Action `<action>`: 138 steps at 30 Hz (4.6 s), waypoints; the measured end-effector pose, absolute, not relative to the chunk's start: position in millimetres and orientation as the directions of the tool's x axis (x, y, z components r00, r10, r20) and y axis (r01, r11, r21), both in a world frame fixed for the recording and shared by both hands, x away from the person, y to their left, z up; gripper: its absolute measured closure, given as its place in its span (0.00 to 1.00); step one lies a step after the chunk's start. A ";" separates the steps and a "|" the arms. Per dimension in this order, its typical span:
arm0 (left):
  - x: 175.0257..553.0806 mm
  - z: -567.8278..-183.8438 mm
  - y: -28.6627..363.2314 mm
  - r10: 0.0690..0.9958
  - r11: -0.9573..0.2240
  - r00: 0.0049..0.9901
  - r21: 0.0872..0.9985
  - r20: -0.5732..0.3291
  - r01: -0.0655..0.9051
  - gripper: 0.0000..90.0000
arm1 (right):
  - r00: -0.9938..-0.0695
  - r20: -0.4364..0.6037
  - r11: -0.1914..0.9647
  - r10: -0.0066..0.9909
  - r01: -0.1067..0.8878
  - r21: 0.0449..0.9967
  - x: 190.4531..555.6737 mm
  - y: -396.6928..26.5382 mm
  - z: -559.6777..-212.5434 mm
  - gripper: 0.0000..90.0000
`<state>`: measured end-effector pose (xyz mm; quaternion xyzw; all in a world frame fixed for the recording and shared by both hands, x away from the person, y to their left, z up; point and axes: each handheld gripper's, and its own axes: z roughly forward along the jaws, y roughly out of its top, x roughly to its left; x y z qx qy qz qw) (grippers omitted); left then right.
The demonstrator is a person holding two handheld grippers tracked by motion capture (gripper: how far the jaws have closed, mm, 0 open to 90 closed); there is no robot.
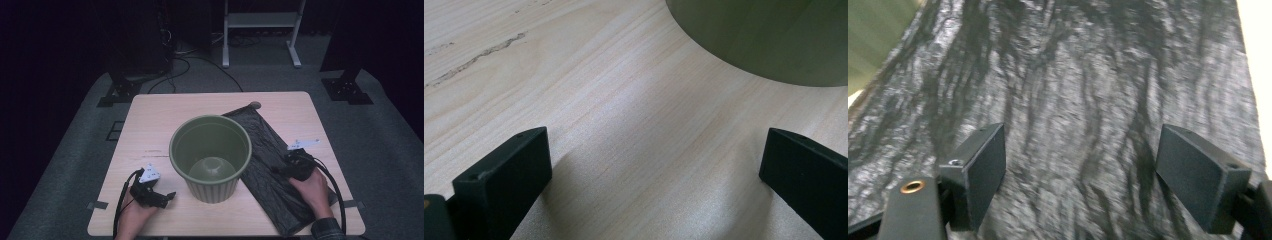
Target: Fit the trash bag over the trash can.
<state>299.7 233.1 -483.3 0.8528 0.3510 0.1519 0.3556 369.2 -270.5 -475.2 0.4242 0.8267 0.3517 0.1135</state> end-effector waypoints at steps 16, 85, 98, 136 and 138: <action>299.7 -483.3 233.1 0.707 -0.500 0.707 0.713 0.009 0.491 0.00 | -0.678 0.118 0.443 0.726 0.592 0.673 363.5 -233.5 -474.8 0.20; 299.6 -483.3 233.1 0.707 -0.501 0.707 0.713 0.010 0.491 0.00 | -0.748 0.142 0.476 0.648 0.544 0.691 372.1 -176.5 -476.4 0.19; 299.7 -483.3 233.2 0.706 -0.502 0.709 0.713 0.011 0.489 0.00 | -0.741 0.015 0.510 0.671 0.476 0.717 359.6 -170.4 -477.0 0.62; 299.7 -483.3 233.2 0.706 -0.502 0.709 0.713 0.010 0.490 0.00 | -0.894 0.132 0.407 0.428 0.321 0.855 333.3 -213.1 -374.6 0.99; 299.7 -483.3 233.2 0.706 -0.502 0.709 0.713 0.010 0.489 0.00 | -0.898 0.127 0.397 0.421 0.309 0.864 332.7 -216.3 -368.0 0.99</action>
